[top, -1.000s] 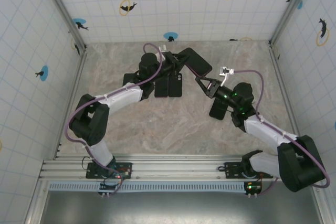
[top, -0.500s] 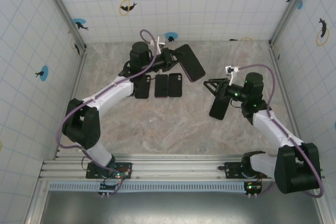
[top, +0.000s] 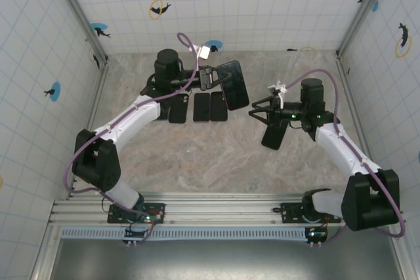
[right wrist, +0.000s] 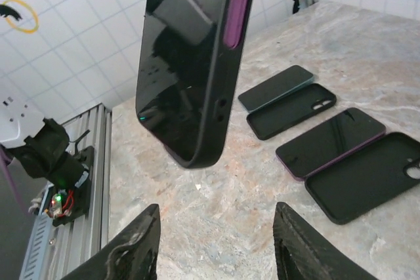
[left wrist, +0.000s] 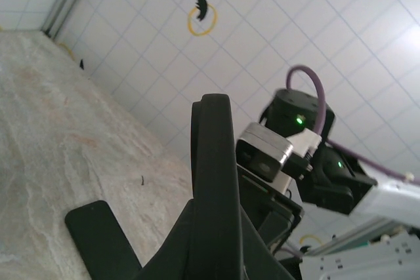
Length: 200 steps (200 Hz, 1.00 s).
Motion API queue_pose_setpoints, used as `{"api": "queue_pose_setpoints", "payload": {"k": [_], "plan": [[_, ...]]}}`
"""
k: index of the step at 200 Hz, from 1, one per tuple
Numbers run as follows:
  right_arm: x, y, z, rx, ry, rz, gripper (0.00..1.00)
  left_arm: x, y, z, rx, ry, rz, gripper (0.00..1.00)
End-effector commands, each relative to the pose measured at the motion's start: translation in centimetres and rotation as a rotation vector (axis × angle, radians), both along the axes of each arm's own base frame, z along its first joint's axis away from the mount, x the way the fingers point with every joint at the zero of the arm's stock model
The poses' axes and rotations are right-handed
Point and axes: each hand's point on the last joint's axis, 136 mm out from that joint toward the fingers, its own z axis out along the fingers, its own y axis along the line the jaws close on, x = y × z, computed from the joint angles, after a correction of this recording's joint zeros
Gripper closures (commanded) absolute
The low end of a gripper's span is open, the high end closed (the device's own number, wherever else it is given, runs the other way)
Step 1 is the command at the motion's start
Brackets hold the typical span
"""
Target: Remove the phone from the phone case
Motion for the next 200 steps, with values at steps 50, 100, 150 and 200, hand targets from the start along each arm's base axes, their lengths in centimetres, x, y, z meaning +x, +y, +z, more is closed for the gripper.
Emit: {"api": "queue_pose_setpoints", "payload": {"k": [50,100,150,200], "plan": [[-1.3,3.1,1.0,-0.011,-0.101,0.163,0.64,-3.2,0.9,2.8,-0.017,-0.213,-0.106,1.0],[-1.6,3.9,1.5,-0.009,-0.137,0.194,0.74,-3.2,0.9,2.3,-0.008,-0.208,-0.114,1.0],[-1.6,4.0,1.1,-0.028,-0.151,0.205,0.81,-3.6,1.0,2.2,-0.008,-0.2,-0.125,1.0],[-1.4,4.3,1.4,-0.043,-0.199,0.21,0.87,-4.3,1.1,2.1,-0.009,-0.16,-0.163,1.0]]}}
